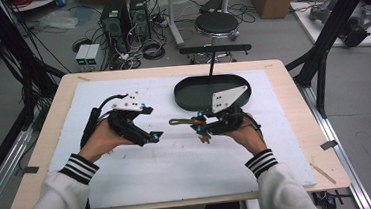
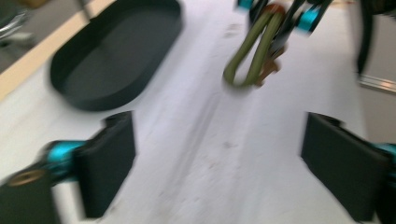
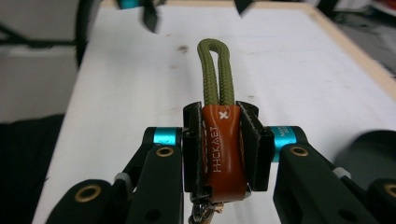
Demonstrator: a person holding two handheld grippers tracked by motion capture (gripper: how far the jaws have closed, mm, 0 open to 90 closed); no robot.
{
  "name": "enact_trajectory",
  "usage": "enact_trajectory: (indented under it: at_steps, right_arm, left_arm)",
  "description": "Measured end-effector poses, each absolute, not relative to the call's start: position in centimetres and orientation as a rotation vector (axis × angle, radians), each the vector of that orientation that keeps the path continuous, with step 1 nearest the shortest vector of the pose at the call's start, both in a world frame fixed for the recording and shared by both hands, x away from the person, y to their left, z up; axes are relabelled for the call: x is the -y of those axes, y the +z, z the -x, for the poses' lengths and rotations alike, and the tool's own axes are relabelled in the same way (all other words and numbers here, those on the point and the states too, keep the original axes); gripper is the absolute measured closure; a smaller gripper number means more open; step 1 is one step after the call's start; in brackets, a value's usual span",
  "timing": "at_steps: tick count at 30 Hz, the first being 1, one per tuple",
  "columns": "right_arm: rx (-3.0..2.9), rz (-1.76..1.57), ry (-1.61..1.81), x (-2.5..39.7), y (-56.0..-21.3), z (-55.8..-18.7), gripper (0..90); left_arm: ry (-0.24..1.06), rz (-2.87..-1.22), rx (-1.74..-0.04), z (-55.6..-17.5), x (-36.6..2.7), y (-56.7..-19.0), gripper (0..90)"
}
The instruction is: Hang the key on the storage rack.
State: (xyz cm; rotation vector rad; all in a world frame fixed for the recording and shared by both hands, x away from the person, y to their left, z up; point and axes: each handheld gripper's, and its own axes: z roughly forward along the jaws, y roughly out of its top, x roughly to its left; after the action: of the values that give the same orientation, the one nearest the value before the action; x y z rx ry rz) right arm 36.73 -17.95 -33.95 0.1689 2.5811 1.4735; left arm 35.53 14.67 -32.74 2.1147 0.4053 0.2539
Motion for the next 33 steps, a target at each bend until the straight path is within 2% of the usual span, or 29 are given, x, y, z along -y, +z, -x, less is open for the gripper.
enact_trajectory:
  at_steps: [4, 11, 18, 33]
  right_arm:
    - [-2.500, -0.305, 1.508, 19.5, -33.6, -37.1, 72.7]
    - [-2.301, -0.541, 1.547, 22.2, -32.9, -37.6, 72.7]
    - [-2.154, -0.643, 1.523, 24.1, -32.6, -38.2, 72.6]
    - [-1.936, -0.810, 1.417, 27.7, -30.9, -40.3, 72.8]
  left_arm:
    - [0.297, -2.037, -0.454, -35.1, -16.6, -33.3, 1.7]
    - [0.372, -1.975, -0.508, -34.2, -19.5, -34.5, 1.7]
    - [0.468, -1.833, -0.546, -32.7, -22.4, -35.8, 1.7]
    - [0.535, -1.648, -0.658, -29.7, -26.6, -40.7, 1.7]
